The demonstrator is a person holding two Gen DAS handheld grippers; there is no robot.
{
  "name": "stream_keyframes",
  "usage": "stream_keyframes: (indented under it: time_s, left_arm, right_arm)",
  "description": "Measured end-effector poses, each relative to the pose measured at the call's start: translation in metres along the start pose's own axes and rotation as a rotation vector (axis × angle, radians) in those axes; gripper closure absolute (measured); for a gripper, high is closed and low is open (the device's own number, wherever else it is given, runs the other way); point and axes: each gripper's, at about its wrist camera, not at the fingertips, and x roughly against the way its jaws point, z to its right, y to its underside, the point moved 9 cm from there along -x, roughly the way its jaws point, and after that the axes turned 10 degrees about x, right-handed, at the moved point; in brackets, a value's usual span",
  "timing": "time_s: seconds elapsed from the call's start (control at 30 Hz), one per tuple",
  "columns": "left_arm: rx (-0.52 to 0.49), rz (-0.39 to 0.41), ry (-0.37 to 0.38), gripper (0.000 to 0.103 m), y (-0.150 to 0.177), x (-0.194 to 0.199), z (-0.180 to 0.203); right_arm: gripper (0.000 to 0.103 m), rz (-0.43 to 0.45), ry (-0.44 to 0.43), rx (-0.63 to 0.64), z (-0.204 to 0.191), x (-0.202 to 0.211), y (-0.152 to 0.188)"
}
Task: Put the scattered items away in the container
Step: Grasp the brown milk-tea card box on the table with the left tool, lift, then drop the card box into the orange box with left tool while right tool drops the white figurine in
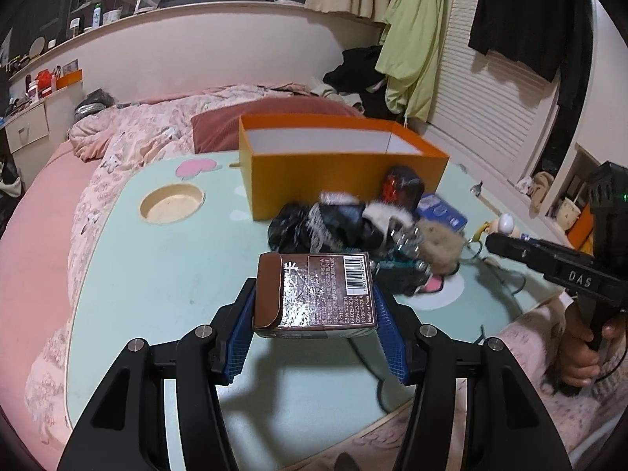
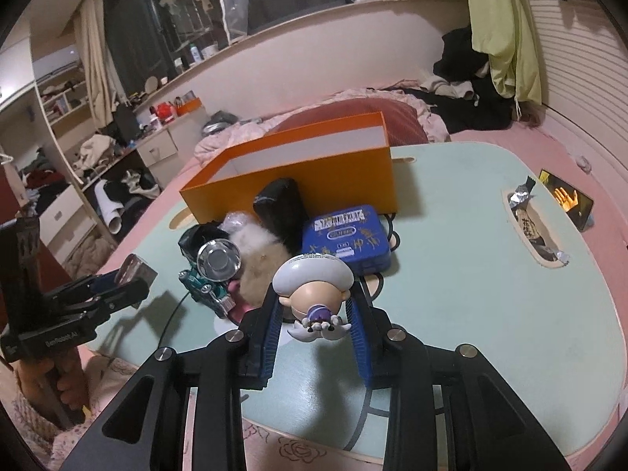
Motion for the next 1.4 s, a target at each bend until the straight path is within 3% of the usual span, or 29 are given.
stream_keyframes:
  time_s: [0.2, 0.4, 0.53, 0.63, 0.77, 0.83, 1.03, 1.07, 1.17, 1.23, 1.3, 1.4]
  left_arm:
    - [-0.004, 0.078, 0.054, 0.046, -0.049, 0.009, 0.02]
    - [-0.04, 0.156, 0.076, 0.046, -0.133, 0.003, 0.042]
    - [-0.018, 0.072, 0.124, 0.046, -0.165, -0.04, 0.044]
    - [0.005, -0.016, 0.041, 0.046, -0.17, -0.093, 0.031]
    - [0.009, -0.165, -0.043, 0.046, -0.152, -0.147, 0.015]
    - [0.005, -0.178, -0.068, 0.046, -0.147, -0.159, 0.01]
    - [0.039, -0.153, -0.14, 0.042, -0.145, -0.166, -0.004]
    - [0.048, -0.15, -0.126, 0.039, -0.145, -0.163, -0.003]
    - [0.096, -0.121, -0.058, 0.029, -0.148, -0.152, -0.002]
    - [0.122, -0.092, -0.026, 0.024, -0.151, -0.137, -0.001]
    - [0.126, -0.08, -0.01, 0.021, -0.151, -0.124, 0.001]
    - [0.076, -0.066, -0.023, 0.021, -0.139, -0.096, 0.011]
  right_arm:
    - [0.072, 0.049, 0.016, 0.031, -0.001, 0.008, -0.036]
    - [0.072, 0.115, 0.057, 0.049, 0.005, 0.005, -0.117]
    - [0.072, 0.096, 0.061, 0.063, 0.01, -0.027, -0.157]
    - [0.072, 0.018, 0.058, 0.039, 0.019, -0.071, -0.167]
    - [0.072, -0.114, 0.095, 0.023, 0.033, -0.125, -0.153]
    - [0.072, -0.161, 0.108, 0.03, 0.035, -0.145, -0.146]
    - [0.071, -0.179, 0.141, 0.011, 0.046, -0.164, -0.142]
    - [0.069, -0.165, 0.135, -0.008, 0.049, -0.163, -0.144]
    - [0.044, -0.124, 0.131, -0.039, 0.051, -0.151, -0.15]
    - [0.039, -0.084, 0.141, -0.043, 0.05, -0.137, -0.155]
    - [0.026, -0.079, 0.157, -0.016, 0.044, -0.12, -0.156]
    - [0.02, -0.06, 0.167, 0.023, 0.032, -0.091, -0.15]
